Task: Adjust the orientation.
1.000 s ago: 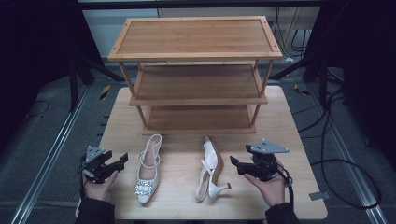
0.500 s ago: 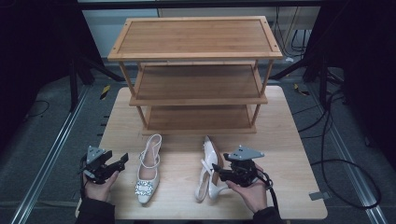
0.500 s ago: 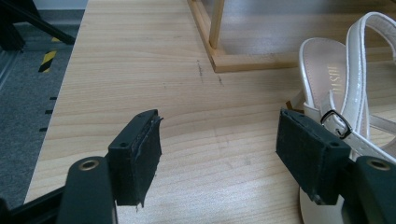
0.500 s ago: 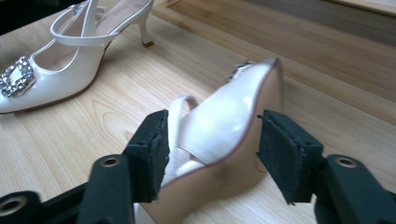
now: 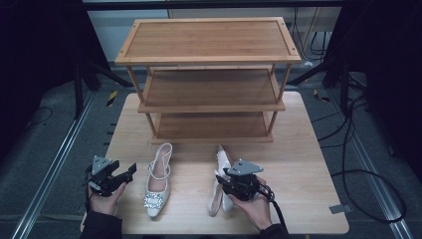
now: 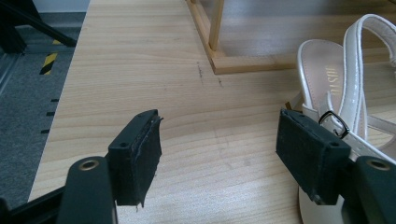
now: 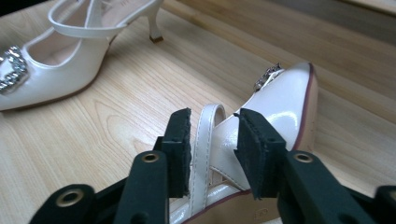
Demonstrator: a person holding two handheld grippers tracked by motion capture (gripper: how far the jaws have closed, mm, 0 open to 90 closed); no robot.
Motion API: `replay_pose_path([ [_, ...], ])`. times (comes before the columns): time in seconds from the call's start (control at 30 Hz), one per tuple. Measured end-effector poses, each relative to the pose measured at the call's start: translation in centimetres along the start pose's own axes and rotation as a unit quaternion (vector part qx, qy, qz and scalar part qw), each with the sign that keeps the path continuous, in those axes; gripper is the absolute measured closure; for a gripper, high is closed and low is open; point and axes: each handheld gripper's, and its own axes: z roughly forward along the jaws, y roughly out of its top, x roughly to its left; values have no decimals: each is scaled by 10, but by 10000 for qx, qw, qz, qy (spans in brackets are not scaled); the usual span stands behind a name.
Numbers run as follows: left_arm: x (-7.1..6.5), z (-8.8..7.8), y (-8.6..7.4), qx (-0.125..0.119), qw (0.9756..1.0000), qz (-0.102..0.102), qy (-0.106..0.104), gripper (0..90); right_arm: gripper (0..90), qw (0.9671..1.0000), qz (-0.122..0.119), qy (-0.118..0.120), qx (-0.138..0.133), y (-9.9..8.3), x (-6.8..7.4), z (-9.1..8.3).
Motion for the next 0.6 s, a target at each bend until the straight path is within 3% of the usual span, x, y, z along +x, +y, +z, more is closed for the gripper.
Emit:
replay_pose_path([
  [0.1, 0, 1, 0, 16, 10000, 2, 1, 298, 678, 9999, -14, -10, 122, 0, 2, 5],
  [0.23, 0, 0, 0, 16, 10000, 3, 5, 299, 745, 9992, -252, -147, 276, 0, 7, 9],
  [0.37, 0, 1, 0, 21, 10000, -4, -1, 299, 818, 9991, -214, -84, 361, 1, 8, 7],
  [0.5, 0, 1, 0, 23, 10000, 28, -11, 299, 825, 9989, -219, -102, 390, 1, 7, 4],
  [0.6, 0, 0, 0, 0, 10000, -3, -5, 299, 826, 9993, -70, -50, 359, 0, 2, -2],
])
